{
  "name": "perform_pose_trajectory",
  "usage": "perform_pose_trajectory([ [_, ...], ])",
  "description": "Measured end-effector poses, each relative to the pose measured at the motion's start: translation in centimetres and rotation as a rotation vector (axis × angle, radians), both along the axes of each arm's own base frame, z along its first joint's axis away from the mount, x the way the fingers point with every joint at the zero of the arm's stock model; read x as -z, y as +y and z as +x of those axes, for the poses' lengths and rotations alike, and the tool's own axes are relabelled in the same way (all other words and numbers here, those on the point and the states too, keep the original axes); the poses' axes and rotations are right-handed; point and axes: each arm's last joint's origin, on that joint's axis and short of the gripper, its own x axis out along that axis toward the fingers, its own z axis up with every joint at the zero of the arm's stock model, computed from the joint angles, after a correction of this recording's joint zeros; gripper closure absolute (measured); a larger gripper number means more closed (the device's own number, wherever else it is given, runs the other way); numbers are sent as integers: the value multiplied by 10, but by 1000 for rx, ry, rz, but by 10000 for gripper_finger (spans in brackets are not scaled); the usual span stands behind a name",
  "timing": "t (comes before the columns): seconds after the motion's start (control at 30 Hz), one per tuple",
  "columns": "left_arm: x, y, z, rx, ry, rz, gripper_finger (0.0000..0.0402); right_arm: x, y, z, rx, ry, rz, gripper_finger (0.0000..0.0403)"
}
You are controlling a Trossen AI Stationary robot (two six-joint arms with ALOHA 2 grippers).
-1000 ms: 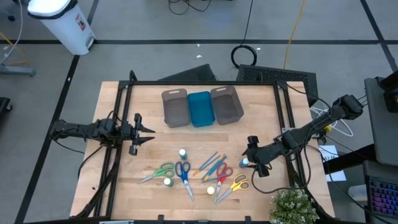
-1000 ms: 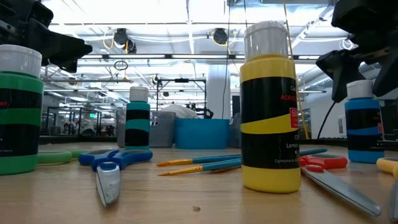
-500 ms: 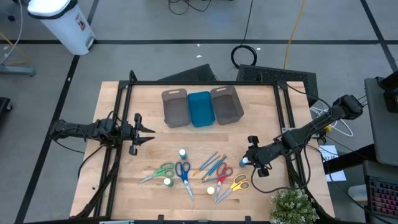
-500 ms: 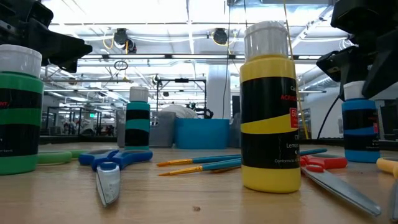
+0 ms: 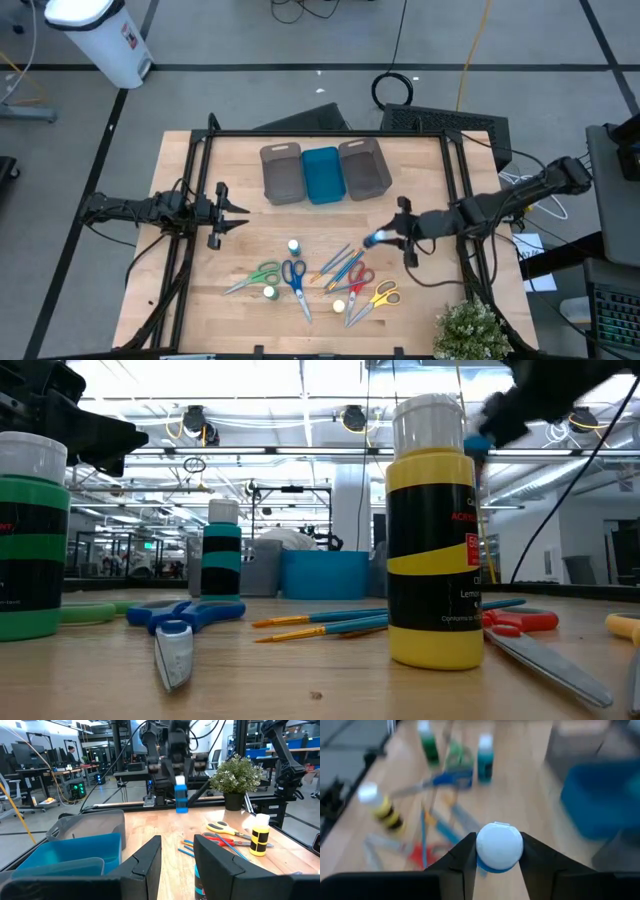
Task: Pick & Place Paint Supplies
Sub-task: Put the blue coloring bottle into the right gray bin
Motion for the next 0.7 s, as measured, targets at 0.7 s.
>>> perform_pose_trajectory([
  [0.7, 0, 0, 0, -1, 0, 0, 277, -46, -131, 45, 299, -291, -311, 292],
])
